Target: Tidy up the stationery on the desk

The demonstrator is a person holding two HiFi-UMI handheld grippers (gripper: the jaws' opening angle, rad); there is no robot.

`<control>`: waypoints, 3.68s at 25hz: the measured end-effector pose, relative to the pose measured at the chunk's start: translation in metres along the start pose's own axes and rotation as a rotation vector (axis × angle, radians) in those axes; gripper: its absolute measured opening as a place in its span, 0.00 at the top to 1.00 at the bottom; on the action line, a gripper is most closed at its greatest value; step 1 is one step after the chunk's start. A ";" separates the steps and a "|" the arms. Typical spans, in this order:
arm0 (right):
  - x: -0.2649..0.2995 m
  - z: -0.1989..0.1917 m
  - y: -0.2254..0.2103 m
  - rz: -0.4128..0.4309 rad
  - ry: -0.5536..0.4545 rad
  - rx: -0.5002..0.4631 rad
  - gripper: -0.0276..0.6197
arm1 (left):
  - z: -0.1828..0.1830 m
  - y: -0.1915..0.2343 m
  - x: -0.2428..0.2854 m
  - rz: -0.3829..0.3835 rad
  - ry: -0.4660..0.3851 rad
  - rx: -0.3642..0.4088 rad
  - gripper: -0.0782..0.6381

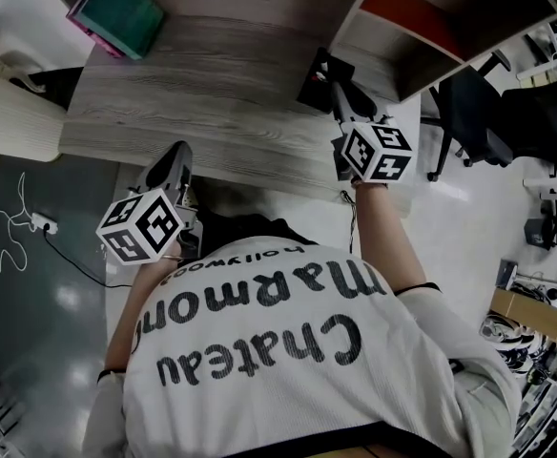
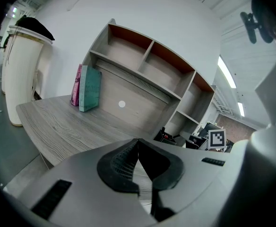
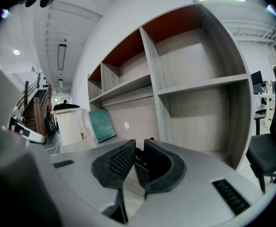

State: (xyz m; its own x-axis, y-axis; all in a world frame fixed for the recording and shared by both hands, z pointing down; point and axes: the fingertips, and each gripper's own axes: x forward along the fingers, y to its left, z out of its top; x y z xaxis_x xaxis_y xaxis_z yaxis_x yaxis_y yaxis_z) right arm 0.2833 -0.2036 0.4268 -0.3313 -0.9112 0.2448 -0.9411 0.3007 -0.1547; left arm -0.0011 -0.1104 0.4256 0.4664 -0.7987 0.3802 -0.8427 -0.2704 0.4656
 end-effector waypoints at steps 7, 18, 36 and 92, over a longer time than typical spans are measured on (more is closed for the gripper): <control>0.005 -0.009 0.001 -0.013 0.027 -0.002 0.85 | -0.003 0.005 -0.004 0.008 -0.001 -0.009 0.87; 0.019 -0.016 0.004 -0.020 0.052 0.013 0.84 | 0.001 0.016 -0.008 0.022 -0.013 -0.020 0.87; 0.031 -0.032 0.002 -0.033 0.094 0.079 0.84 | 0.010 0.027 -0.005 0.026 -0.025 -0.029 0.87; -0.068 -0.029 0.135 0.110 0.073 0.268 0.93 | -0.013 -0.043 -0.006 -0.250 0.061 0.068 0.87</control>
State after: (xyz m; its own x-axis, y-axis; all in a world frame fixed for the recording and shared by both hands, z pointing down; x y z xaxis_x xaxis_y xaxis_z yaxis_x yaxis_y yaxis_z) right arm 0.1774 -0.0927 0.4169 -0.4434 -0.8518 0.2791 -0.8512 0.3026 -0.4288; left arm 0.0360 -0.0867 0.4132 0.6760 -0.6691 0.3087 -0.7143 -0.4922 0.4975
